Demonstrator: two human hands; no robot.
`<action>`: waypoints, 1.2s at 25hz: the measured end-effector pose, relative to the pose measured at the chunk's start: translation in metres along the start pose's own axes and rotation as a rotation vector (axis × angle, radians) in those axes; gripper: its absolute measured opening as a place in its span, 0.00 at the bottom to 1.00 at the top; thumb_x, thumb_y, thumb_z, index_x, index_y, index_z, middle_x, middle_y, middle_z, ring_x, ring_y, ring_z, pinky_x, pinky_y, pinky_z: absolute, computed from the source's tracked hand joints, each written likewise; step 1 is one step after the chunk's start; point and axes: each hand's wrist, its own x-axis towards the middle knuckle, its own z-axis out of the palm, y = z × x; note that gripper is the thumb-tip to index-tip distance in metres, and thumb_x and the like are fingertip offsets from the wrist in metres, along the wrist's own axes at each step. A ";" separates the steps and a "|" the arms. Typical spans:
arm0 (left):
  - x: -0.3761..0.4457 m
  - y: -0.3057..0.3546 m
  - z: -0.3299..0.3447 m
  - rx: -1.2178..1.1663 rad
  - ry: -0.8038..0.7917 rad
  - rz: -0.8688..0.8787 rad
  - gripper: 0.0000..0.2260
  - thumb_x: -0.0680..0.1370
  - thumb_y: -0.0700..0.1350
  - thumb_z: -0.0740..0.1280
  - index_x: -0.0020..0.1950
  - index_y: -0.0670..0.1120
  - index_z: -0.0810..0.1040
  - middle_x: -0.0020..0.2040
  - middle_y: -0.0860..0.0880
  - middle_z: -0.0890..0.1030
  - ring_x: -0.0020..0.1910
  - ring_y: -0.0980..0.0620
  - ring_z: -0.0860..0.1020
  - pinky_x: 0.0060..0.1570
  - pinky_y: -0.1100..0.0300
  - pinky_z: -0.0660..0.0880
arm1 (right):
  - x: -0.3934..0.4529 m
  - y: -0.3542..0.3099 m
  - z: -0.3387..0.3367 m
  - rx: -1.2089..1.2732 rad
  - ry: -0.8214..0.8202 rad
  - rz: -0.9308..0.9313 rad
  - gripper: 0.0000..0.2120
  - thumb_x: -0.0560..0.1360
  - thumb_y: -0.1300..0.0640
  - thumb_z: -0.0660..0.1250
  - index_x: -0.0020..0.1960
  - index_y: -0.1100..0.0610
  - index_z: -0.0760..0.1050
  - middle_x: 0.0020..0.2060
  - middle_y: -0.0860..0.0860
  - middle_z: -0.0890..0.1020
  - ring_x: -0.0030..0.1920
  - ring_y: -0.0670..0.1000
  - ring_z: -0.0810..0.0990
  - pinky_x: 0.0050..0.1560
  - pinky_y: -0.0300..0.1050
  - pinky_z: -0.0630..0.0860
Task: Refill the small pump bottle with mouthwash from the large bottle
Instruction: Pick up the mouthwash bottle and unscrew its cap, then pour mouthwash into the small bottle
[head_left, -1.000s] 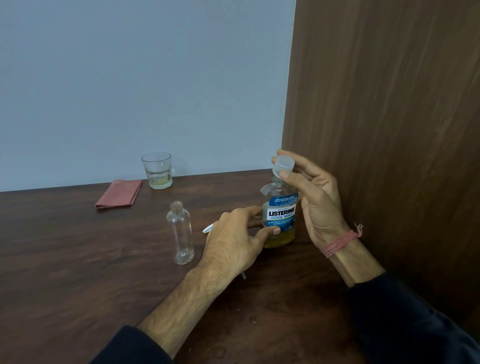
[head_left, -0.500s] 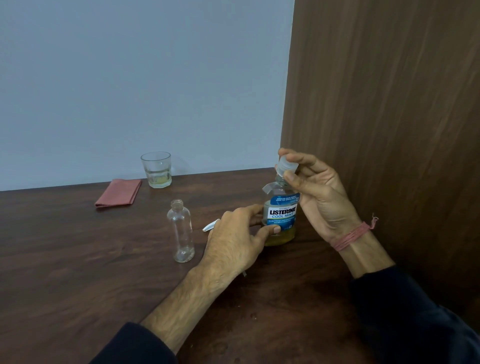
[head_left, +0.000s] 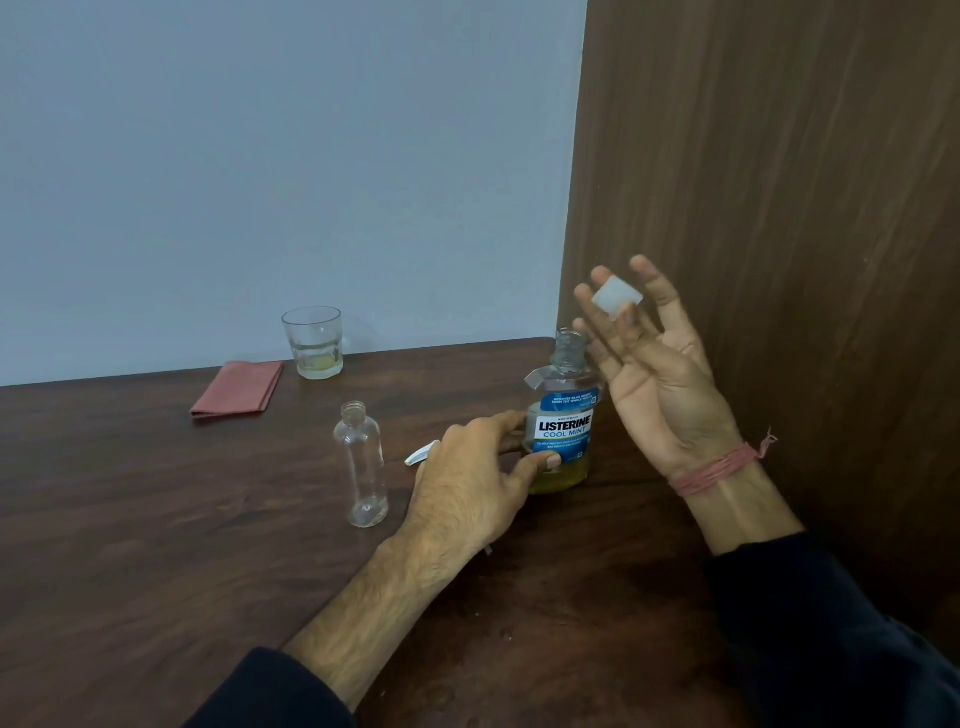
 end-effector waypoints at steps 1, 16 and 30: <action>-0.001 0.001 0.000 0.006 0.004 0.005 0.27 0.83 0.62 0.75 0.82 0.61 0.78 0.71 0.61 0.87 0.75 0.59 0.82 0.76 0.48 0.79 | 0.001 0.000 -0.004 0.030 0.110 -0.002 0.25 0.82 0.66 0.70 0.77 0.56 0.70 0.69 0.59 0.83 0.71 0.58 0.82 0.64 0.48 0.83; -0.002 0.007 0.002 0.120 0.059 -0.034 0.23 0.84 0.61 0.75 0.74 0.56 0.70 0.69 0.58 0.87 0.67 0.55 0.85 0.44 0.70 0.66 | -0.004 0.023 -0.043 -1.436 0.433 0.455 0.31 0.70 0.62 0.84 0.70 0.51 0.77 0.48 0.47 0.89 0.56 0.49 0.85 0.65 0.49 0.79; -0.002 -0.002 0.002 -0.144 0.100 -0.073 0.24 0.80 0.56 0.81 0.71 0.55 0.76 0.70 0.58 0.86 0.62 0.64 0.79 0.46 0.76 0.64 | -0.003 0.018 -0.041 -1.388 0.401 0.340 0.32 0.78 0.48 0.78 0.77 0.50 0.69 0.63 0.49 0.83 0.64 0.53 0.82 0.60 0.46 0.78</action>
